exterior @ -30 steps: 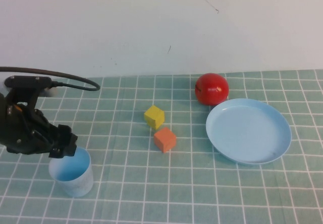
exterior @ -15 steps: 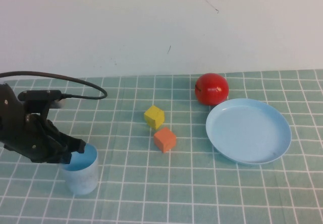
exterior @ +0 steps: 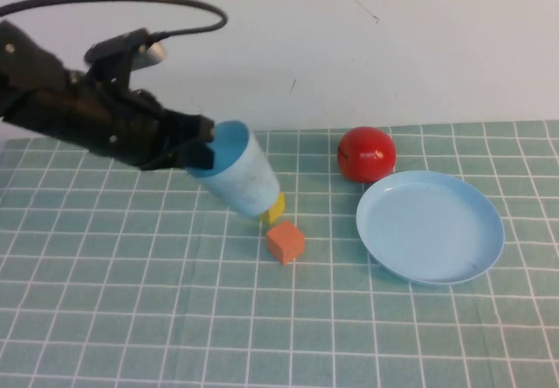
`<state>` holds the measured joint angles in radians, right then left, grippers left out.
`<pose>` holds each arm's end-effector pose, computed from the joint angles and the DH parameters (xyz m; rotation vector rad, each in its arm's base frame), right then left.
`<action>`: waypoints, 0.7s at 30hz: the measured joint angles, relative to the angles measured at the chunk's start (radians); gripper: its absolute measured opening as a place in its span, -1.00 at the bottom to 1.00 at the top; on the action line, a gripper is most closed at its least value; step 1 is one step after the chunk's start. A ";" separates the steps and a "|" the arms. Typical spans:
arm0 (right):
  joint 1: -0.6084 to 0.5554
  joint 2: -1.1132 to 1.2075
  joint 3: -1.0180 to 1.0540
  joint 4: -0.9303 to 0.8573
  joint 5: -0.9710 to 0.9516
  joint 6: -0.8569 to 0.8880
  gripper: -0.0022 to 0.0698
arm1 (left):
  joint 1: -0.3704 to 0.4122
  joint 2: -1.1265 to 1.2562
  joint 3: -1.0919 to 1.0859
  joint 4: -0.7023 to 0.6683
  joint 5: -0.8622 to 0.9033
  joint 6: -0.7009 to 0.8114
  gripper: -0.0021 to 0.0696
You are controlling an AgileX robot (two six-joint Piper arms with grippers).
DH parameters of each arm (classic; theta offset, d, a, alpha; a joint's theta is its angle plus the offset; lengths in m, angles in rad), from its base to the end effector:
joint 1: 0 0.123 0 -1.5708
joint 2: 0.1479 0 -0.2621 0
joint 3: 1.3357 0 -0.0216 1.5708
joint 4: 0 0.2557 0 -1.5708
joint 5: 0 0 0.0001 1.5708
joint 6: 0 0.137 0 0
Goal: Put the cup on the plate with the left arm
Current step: Place the cup on the plate
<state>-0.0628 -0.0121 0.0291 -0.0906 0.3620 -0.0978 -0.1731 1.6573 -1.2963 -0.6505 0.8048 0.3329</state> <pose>0.1245 -0.0122 0.1587 -0.0894 1.8637 -0.1997 0.3670 -0.1249 0.2282 0.2076 2.5278 -0.7017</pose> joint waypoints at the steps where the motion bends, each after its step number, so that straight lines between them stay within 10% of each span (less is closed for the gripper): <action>1: 0.000 0.000 0.000 0.000 0.000 0.000 -0.95 | -0.030 0.010 -0.044 0.000 0.004 0.000 -0.89; 12: 0.000 0.000 0.000 0.000 0.000 0.000 -0.95 | -0.364 0.426 -0.687 0.287 0.233 -0.135 -0.89; 21: 0.000 0.000 0.000 0.000 0.000 0.000 -0.95 | -0.439 0.709 -0.994 0.410 0.258 -0.239 -0.89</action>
<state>-0.0628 -0.0121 0.0291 -0.0906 0.3620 -0.0978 -0.6116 2.3662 -2.2903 -0.2406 1.0631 0.0942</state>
